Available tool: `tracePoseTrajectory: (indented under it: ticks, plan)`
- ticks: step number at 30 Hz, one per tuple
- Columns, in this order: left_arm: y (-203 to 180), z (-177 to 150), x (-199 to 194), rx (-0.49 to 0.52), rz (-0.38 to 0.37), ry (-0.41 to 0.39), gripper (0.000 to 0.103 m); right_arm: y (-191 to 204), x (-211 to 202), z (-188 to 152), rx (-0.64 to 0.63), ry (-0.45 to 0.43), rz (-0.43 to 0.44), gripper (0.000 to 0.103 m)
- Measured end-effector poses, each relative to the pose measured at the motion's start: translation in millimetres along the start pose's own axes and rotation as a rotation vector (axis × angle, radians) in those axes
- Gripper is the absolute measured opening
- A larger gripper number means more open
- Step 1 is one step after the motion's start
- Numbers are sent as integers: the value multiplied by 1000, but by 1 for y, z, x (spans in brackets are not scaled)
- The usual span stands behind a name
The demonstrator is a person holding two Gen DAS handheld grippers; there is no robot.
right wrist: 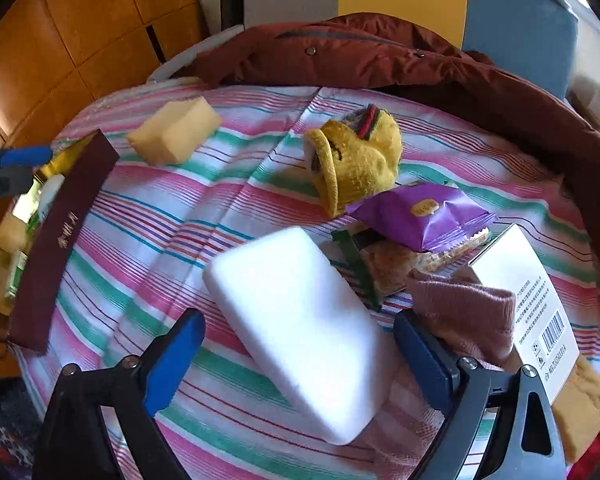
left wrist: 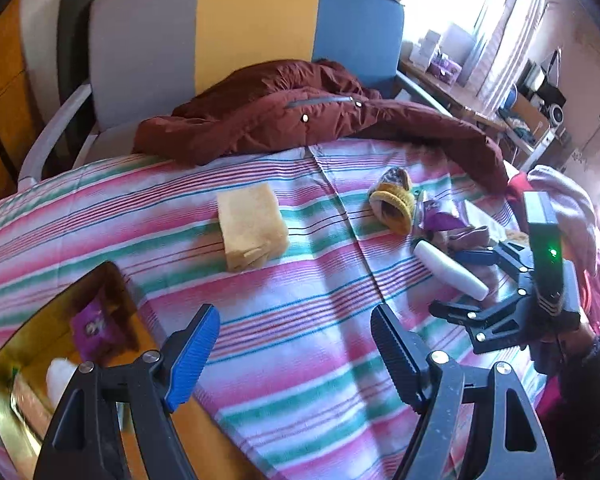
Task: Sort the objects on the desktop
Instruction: 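Grasp another yellow sponge with the left tool while the right tool reaches toward the white block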
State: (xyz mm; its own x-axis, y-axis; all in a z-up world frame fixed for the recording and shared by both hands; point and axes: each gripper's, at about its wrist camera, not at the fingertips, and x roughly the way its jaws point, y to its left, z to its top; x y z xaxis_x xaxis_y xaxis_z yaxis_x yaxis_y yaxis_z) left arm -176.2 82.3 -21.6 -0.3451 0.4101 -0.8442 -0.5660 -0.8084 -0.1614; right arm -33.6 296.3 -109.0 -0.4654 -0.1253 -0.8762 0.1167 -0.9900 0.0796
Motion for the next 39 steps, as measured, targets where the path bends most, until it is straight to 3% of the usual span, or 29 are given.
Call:
tracePoseTrajectory:
  ticks: [7,10,13,17,26,29,31,33,35,39]
  plan:
    - [4,24,38,-7,9,62,80,5,1,2,-30,12,4,96]
    - [6,33,54,-3,44,74,80,6,4,2,-38,16,-12,96]
    - [9,43,64,17,106,72,80,6,0,4,-18,5,27,98]
    - [21,58,76,-46,90,82,82,8,5,5,-23,2,5,102]
    - [29,68,113,-68,173,132,83,13,16,5,-45,16,-28,102]
    - [32,65,120,-81,182,151,77,9,17,7,-22,11,-15,102]
    - [33,61,120,-96,137,136,65,8,18,7,-21,12,-15,102]
    - [31,58,117,-96,123,115,58,9,19,8,-26,21,-28,91]
    - [29,56,111,-94,123,91,57,7,17,10,-22,23,-52,72]
    - [26,47,96,-103,90,63,56,4,13,13,-10,28,-54,63]
